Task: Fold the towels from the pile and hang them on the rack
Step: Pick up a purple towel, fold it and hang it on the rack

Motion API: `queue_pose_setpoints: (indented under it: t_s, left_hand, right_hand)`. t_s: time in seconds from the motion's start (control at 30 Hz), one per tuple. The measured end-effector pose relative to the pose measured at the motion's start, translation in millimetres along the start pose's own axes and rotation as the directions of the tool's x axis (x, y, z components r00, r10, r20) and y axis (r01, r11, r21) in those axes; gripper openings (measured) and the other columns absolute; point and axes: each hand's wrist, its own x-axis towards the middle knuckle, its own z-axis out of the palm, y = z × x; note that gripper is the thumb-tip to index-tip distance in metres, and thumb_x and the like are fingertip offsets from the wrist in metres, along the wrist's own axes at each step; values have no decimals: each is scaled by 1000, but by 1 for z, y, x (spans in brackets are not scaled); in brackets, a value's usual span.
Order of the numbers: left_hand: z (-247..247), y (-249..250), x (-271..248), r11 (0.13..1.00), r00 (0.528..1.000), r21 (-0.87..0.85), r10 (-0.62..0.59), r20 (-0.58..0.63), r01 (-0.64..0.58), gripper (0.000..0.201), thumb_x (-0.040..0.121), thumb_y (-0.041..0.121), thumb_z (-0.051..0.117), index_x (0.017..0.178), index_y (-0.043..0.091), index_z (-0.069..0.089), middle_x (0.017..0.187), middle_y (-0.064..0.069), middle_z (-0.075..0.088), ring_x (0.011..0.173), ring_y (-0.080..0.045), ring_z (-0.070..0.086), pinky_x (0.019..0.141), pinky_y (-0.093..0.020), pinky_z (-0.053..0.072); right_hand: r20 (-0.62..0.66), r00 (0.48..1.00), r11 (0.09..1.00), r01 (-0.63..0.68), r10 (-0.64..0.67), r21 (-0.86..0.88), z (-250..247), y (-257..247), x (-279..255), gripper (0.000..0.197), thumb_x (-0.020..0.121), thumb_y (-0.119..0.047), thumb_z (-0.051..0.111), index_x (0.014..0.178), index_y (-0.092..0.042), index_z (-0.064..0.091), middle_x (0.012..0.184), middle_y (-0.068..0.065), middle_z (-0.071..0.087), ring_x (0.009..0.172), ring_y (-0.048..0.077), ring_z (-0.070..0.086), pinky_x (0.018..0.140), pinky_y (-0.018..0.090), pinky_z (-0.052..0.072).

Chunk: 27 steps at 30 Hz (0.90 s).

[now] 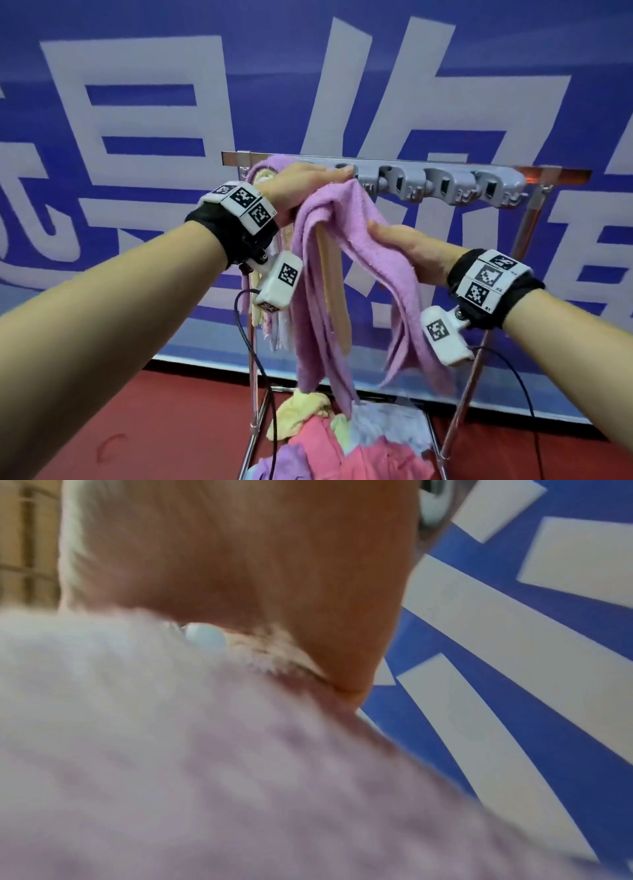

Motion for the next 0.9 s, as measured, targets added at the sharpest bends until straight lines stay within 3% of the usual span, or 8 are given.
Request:
queue_pose_setpoints:
  t_s: [0.1, 0.17, 0.27, 0.43, 0.57, 0.63, 0.77, 0.9]
  left_hand:
    - [0, 15, 4, 996, 1000, 91, 17, -4, -16, 25, 97, 27, 65, 88, 7, 75, 84, -7, 74, 74, -17, 69, 72, -30, 58]
    - [-5, 26, 8, 981, 1000, 196, 5, -26, 1, 40, 89, 36, 74, 107, -1, 72, 99, -13, 75, 87, -24, 71, 89, -41, 59]
    - [-26, 38, 6, 909, 992, 400, -123, -17, 120, 69, 67, 66, 80, 106, 10, 76, 107, -10, 76, 103, -28, 72, 100, -49, 53]
    - [-67, 42, -9, 830, 942, 520, -312, 128, 204, 31, 81, 45, 72, 84, 15, 80, 89, -7, 77, 77, -17, 69, 74, -28, 53]
    - [-84, 42, -6, 897, 992, 424, -117, -40, 123, 31, 86, 40, 73, 89, 9, 79, 94, -13, 76, 81, -22, 68, 81, -33, 56]
    - [-84, 40, -1, 911, 990, 402, -36, -139, 90, 28, 90, 37, 72, 94, 10, 78, 92, -9, 77, 78, -18, 69, 73, -28, 55]
    - [-74, 38, 17, 907, 945, 421, 107, -308, 35, 36, 87, 42, 75, 97, 7, 78, 87, -2, 76, 72, -13, 66, 74, -29, 56]
    - [-65, 36, 35, 800, 883, 600, 259, -390, 30, 44, 86, 44, 72, 87, 0, 73, 76, -4, 62, 70, -17, 52, 68, -28, 46]
  right_hand:
    - [-36, 996, 994, 78, -76, 76, 6, -16, 16, 48, 94, -51, 49, 118, -13, 67, 99, -1, 77, 87, 13, 73, 72, 24, 58]
    - [-146, 976, 974, 184, -164, 132, 13, -27, 30, 33, 103, -35, 54, 117, -9, 68, 95, 1, 78, 84, 13, 73, 69, 23, 58]
    - [-207, 951, 933, 277, -232, 230, 13, -41, 41, 26, 108, -20, 44, 119, -13, 66, 92, -1, 76, 75, 8, 72, 62, 20, 57]
    - [-226, 959, 930, 231, -169, 285, -5, -48, 38, 27, 107, -25, 46, 101, -12, 69, 73, 3, 71, 59, 14, 67, 54, 27, 57]
    - [-183, 979, 963, 135, -92, 235, -8, -40, 39, 23, 105, -27, 53, 106, -14, 72, 90, 2, 77, 78, 15, 73, 76, 29, 61]
    - [-171, 981, 972, 124, -90, 200, -9, -32, 42, 26, 103, -27, 56, 119, -12, 71, 107, 4, 77, 93, 16, 72, 82, 27, 59]
    - [-254, 963, 966, 148, -91, 214, -6, -24, 50, 25, 102, -31, 60, 103, -9, 72, 77, 2, 74, 62, 10, 67, 58, 23, 55]
    - [-380, 925, 976, 104, -25, 190, 1, -12, 66, 44, 91, -42, 75, 109, -2, 76, 98, 13, 76, 78, 21, 69, 74, 31, 59]
